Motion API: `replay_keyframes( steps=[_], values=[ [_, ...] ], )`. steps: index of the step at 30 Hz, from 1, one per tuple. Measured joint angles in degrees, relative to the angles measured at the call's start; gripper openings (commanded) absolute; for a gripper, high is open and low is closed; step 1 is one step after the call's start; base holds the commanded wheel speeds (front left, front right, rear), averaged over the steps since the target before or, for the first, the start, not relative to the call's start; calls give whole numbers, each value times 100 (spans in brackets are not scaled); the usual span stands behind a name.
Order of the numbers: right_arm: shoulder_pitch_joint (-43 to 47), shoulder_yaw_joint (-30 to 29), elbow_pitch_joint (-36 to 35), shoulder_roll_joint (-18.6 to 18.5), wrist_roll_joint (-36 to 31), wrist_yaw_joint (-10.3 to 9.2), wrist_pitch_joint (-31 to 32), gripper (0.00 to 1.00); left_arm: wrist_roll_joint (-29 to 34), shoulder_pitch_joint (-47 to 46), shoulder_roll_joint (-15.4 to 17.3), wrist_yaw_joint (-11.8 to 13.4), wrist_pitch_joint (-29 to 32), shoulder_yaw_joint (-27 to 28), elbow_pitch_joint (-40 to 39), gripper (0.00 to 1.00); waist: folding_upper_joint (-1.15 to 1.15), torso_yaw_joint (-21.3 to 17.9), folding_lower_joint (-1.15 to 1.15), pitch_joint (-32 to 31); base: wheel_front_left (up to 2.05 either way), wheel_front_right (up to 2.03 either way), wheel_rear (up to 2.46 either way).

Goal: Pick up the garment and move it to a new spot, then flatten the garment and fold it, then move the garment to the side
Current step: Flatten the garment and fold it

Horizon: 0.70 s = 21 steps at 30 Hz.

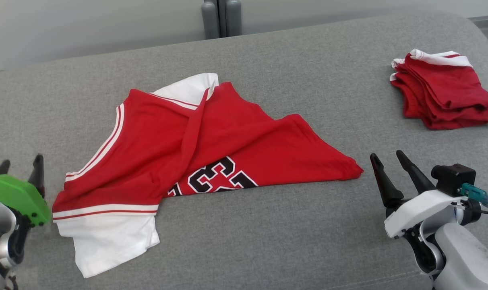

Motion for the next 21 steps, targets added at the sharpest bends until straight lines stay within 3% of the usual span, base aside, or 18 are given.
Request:
replay_keyframes(
  steps=[2, 4, 6, 10, 14, 21],
  values=[
    [17, -21, -20, -1, -2, 1, 0, 100, 192, 27, -82, 227, -748, 157, -216, 100, 0, 13, 0, -16, 0, 0, 0],
    [46, -43, -45, -1, -10, 1, -1, 100, 348, 175, -243, 391, -1068, 271, -531, 100, 0, 29, 0, -29, 0, 0, 0],
    [70, -75, -67, -8, -22, 1, 0, 100, 648, 435, -463, 606, -1137, 471, -877, 100, 0, 56, 0, -35, 0, 0, 0],
    [110, -131, -132, -51, -60, 1, -1, 100, 1784, 1090, -1157, 910, -1172, 1515, -1801, 100, 0, 151, 0, -27, 0, 0, 0],
    [125, -133, -175, -138, -91, 0, -1, 100, 2452, 1903, -1922, 753, -1171, 2006, -2064, 100, 0, 286, 0, -7, 0, 0, 0],
    [-408, 3, -314, -232, 87, 0, 86, 100, 3185, 2045, -2631, 197, -1172, 2439, -2023, 100, 0, 610, 0, 65, 0, 0, 0]
  ],
)
